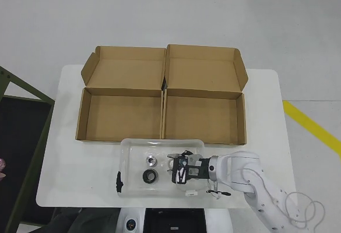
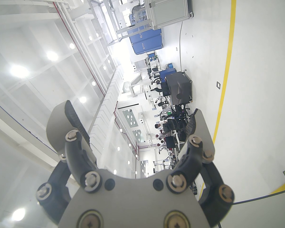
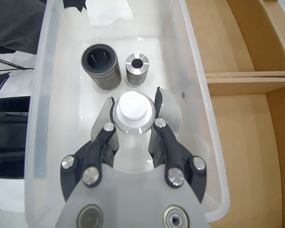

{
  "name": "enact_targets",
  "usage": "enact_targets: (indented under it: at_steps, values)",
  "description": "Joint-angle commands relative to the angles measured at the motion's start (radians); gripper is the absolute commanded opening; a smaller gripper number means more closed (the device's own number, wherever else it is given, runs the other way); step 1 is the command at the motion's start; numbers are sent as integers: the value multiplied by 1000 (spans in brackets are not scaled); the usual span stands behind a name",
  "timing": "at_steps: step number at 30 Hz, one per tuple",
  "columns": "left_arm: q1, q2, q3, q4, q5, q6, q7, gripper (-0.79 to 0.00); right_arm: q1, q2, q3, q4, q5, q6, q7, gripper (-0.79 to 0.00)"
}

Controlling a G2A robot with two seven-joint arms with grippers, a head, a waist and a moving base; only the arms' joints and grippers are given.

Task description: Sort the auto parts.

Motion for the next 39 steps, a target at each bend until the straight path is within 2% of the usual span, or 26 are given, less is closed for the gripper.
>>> enact_targets:
  at_steps: [1, 11, 39]
  values:
    - [0, 0, 0, 0, 0, 0, 0, 0, 2, 2, 8, -5, 9, -6, -30, -785]
    - [0, 0, 0, 0, 0, 0, 0, 0, 17, 9, 35, -15, 64, -45, -208, -785]
    - [0, 0, 0, 0, 0, 0, 0, 0, 76, 23, 157, -23, 162, 41, -365, -785]
